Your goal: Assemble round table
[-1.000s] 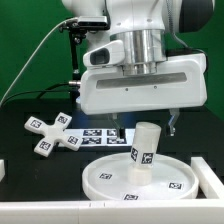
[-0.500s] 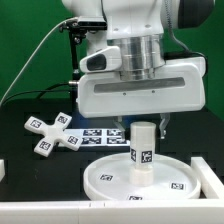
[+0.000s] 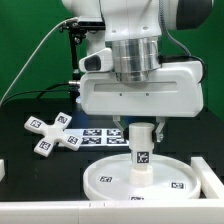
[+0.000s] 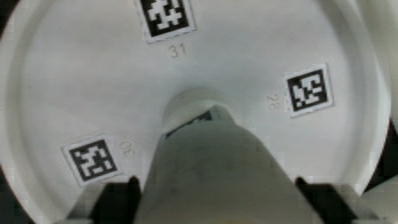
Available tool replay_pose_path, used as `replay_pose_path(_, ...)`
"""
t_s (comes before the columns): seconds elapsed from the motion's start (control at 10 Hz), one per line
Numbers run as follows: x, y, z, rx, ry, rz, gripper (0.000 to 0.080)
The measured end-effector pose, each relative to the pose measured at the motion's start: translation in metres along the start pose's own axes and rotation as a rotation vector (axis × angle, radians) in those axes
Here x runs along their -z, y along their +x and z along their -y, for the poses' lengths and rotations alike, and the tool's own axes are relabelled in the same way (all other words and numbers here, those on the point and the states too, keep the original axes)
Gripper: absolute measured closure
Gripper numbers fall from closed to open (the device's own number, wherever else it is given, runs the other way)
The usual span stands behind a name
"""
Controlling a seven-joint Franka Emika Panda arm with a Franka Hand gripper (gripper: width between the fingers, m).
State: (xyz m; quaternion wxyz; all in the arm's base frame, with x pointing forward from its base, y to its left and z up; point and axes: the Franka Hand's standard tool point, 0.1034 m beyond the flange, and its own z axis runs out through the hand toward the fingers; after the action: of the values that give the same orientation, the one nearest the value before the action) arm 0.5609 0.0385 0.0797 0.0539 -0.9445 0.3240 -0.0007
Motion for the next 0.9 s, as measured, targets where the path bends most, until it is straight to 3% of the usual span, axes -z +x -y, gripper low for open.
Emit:
replay_pose_path(0.1,-0.0003,0.0017,0.0004,-0.130,0.004,0.004,0.0390)
replay_pose_path(0.4,-0.0013,0.0023,0.0001,-0.586,0.049,0.004,0.0390)
replay_pose_path(0.5,-0.0012,0.0026,-0.0003,-0.603,0.051,0.006,0.0390)
replay_pose_path(0.6,-0.0018,0.0023,-0.0002,-0.578,0.050,0.006,0.0294)
replay_pose_path(0.7,-0.0021,0.0023,-0.0003,-0.564,0.050,0.006,0.0294)
replay_pose_path(0.8,-0.0020,0.0023,-0.0003,-0.557,0.050,0.005,0.0172)
replay_pose_path(0.9,-0.0010,0.0019,0.0003,-0.373,0.035,0.002,0.0172)
